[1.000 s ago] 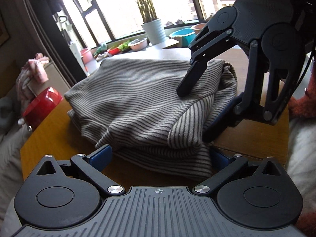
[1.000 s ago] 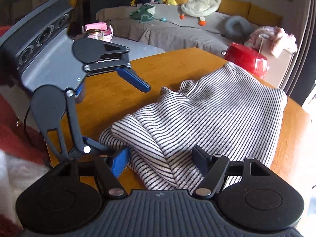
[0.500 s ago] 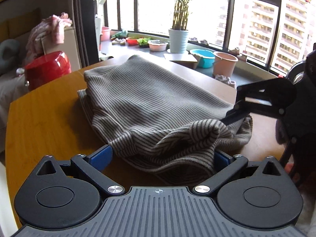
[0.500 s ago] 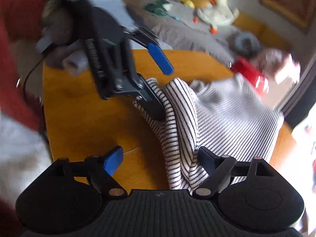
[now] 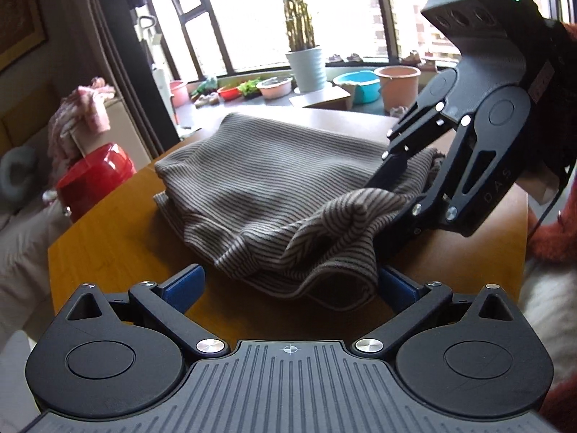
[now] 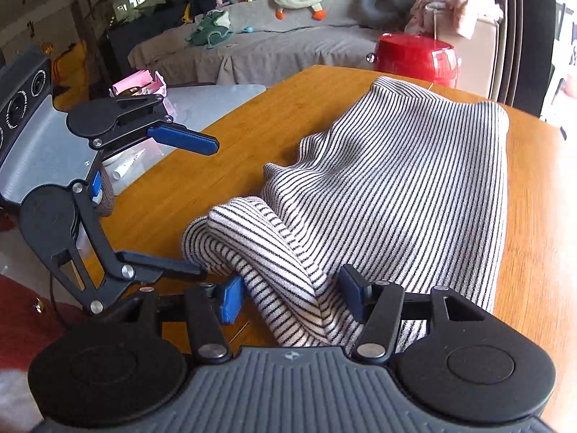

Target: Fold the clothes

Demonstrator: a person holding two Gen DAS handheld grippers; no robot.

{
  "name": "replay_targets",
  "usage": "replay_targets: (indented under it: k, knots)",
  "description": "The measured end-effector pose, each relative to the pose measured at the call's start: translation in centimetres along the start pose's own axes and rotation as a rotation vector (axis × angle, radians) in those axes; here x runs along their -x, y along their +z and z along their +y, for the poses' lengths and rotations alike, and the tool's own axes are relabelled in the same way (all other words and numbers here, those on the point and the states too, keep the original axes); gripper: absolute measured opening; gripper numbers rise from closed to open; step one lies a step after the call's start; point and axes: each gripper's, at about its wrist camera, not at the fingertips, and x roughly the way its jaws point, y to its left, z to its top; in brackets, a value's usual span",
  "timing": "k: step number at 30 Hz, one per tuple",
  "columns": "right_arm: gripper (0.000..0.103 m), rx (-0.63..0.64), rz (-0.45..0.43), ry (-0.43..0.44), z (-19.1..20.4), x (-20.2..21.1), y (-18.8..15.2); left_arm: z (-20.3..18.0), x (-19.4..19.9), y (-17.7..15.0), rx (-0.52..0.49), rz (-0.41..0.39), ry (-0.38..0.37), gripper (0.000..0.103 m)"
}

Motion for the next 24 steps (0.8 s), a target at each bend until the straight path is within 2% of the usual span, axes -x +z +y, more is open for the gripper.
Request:
replay_targets:
  k: [7,12,15,19,22,24]
  knots:
    - [0.058,0.024,-0.049,0.007,-0.1,0.0,-0.6,-3.1,-1.8,0.4,-0.278,0.014,0.118,0.103]
    - [0.059,0.069,-0.089,0.000,0.2,-0.1,-1.3,-4.7,-3.8,0.9,-0.428,0.018,0.178,0.103]
    - [0.060,0.080,-0.108,0.002,0.2,-0.1,-1.6,-5.9,-4.4,0.9,-0.512,-0.011,0.202,0.103]
    - [0.060,0.059,-0.124,0.027,-0.4,0.0,-1.7,-6.4,-4.9,0.9,-0.566,-0.033,0.216,0.103]
    - [0.060,0.038,-0.130,0.048,-0.9,0.0,-1.6,-6.4,-5.1,1.0,-0.559,-0.037,0.210,0.103]
    - [0.061,0.022,-0.133,0.065,-1.2,0.0,-1.5,-6.4,-5.1,1.0,-0.553,-0.038,0.195,0.095]
